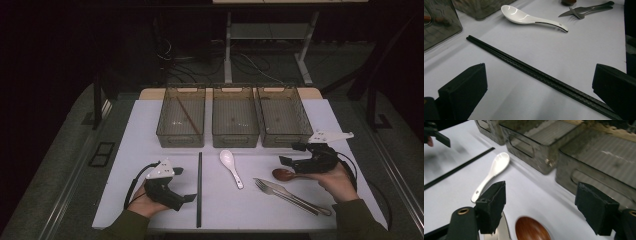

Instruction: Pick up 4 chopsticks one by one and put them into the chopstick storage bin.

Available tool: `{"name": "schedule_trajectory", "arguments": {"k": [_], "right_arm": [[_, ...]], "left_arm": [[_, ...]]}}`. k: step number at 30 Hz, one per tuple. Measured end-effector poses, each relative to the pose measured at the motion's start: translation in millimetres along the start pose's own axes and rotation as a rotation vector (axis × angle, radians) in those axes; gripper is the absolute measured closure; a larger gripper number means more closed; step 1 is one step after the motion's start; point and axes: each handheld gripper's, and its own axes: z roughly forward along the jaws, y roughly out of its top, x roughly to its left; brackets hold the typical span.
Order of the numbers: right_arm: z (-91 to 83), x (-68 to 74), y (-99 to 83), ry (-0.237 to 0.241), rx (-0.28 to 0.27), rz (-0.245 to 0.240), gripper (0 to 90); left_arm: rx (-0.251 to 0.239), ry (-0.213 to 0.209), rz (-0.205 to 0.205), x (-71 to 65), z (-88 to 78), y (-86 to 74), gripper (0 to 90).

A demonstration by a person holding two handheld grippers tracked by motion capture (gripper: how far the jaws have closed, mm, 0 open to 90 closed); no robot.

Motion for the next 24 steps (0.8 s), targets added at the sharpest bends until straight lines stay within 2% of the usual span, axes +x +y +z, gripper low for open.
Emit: {"name": "schedule_trajectory", "arguments": {"k": [8,13,20,24], "right_arm": [[-24.0,-14.8,-24.2,-0.066,0.018,0.037,25.6],[-35.5,-26.0,-37.3,-0.109,0.060,0.062,25.7],[-48.5,-41.2,-55.3,-0.175,0.117,0.099,38.5],[-57.4,-49.4,-65.3,-0.206,0.144,0.117,49.7]], "left_arm": [[-0.003,0.005,-0.005,0.7,-0.9,-0.4,0.0],[-0.001,0.004,-0.004,0.7,-0.7,-0.4,0.0],[0.000,0.004,-0.003,0.9,-0.6,-0.4,0.0],[0.001,0.005,-0.003,0.7,-0.9,-0.4,0.0]]}}
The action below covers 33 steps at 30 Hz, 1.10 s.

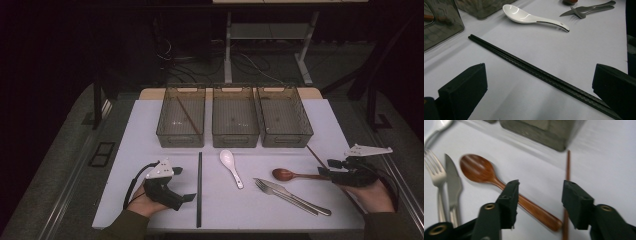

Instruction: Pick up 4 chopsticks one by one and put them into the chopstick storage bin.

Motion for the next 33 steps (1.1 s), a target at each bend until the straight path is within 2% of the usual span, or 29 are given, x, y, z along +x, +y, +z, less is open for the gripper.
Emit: {"name": "schedule_trajectory", "arguments": {"k": [6,11,29,33], "right_arm": [[-5.0,-16.1,-16.2,-0.032,0.063,0.031,63.2],[-5.0,-21.1,-26.9,-0.058,0.122,0.028,70.7],[1.2,-24.7,-32.7,-0.060,0.166,0.029,82.2],[1.5,-24.9,-32.4,-0.061,0.167,0.045,82.5]], "left_arm": [[0.002,0.003,0.000,-0.1,-0.2,0.0,0.0],[0.004,0.005,0.000,-0.4,0.2,-0.1,0.0],[0.015,0.006,0.008,-1.0,1.1,-0.1,0.0],[0.017,0.004,0.009,-1.1,1.3,-0.1,0.0]]}}
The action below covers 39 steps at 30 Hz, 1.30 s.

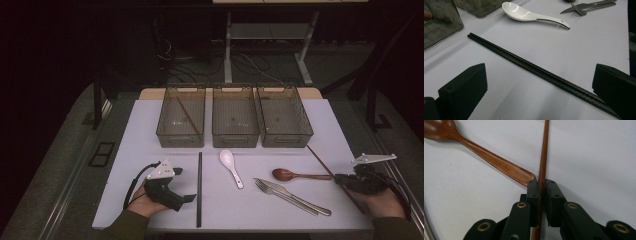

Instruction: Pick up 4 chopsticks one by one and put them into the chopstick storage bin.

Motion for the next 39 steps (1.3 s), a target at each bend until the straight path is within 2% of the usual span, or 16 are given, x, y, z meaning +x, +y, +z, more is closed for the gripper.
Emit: {"name": "schedule_trajectory", "arguments": {"k": [11,22,30,34,39], "right_arm": [[-0.5,-1.4,0.9,-0.009,0.005,0.024,84.0],[-7.0,-4.8,0.9,-0.018,-0.017,0.011,84.1],[-16.2,-11.1,-1.2,-0.016,-0.059,0.026,84.1],[-22.0,-13.2,-0.9,-0.005,-0.108,0.047,84.1],[-29.5,-14.5,3.6,0.002,-0.158,0.050,84.1]], "left_arm": [[0.002,-0.001,0.001,-0.1,0.3,0.1,0.0],[0.004,-0.002,0.002,0.0,0.5,0.1,0.0],[0.005,-0.004,0.002,-0.2,0.9,0.0,0.0],[0.005,-0.006,0.000,-0.2,1.5,-0.2,0.0],[0.006,-0.006,0.000,-0.4,1.7,-0.2,0.0]]}}
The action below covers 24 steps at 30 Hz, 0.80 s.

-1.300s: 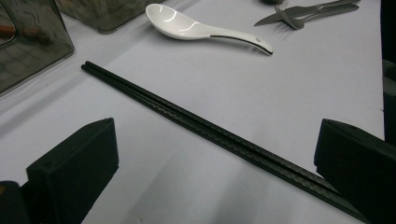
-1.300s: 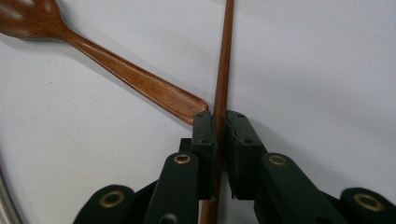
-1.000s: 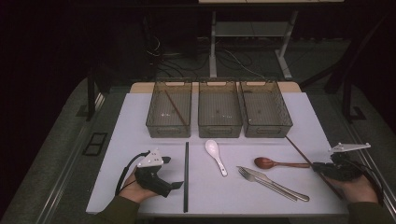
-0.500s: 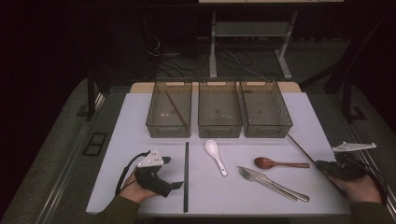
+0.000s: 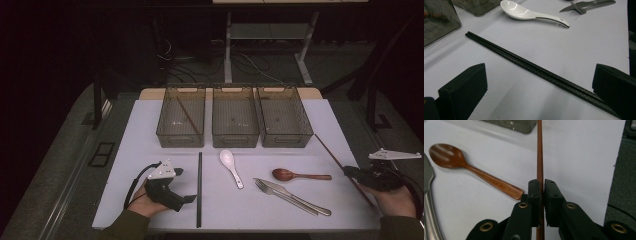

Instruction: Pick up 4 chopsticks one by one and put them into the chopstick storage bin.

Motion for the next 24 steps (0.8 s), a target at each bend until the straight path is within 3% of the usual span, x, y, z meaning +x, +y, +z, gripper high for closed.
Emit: {"name": "schedule_trajectory", "arguments": {"k": [11,24], "right_arm": [[-7.2,1.1,14.5,0.068,-0.085,0.017,84.2],[5.4,27.8,41.5,0.142,-0.078,-0.049,84.3]], "left_arm": [[0.003,0.002,-0.001,0.7,-0.1,-0.1,0.0],[0.005,0.002,-0.002,0.7,0.4,-0.1,0.0]]}}
